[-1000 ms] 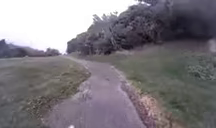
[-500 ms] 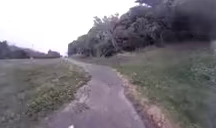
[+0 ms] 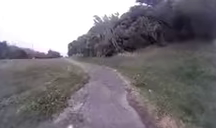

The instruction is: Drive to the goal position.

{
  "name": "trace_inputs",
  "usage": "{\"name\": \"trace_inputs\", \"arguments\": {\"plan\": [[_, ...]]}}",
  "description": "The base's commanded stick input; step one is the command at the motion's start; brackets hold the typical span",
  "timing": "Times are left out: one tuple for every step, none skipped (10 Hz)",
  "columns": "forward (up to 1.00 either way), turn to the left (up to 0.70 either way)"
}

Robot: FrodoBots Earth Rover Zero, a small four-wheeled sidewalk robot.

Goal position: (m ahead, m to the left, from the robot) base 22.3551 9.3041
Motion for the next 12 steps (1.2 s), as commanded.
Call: {"name": "trace_inputs", "arguments": {"plan": [[0.60, 0.01], [0.60, 0.09], [0.60, 0.14], [0.60, 0.15], [0.60, 0.14], [0.60, 0.09], [0.60, 0.00], [0.60, 0.00], [0.60, 0.00], [0.60, 0.00], [0.60, 0.00], [0.60, 0.00]]}}
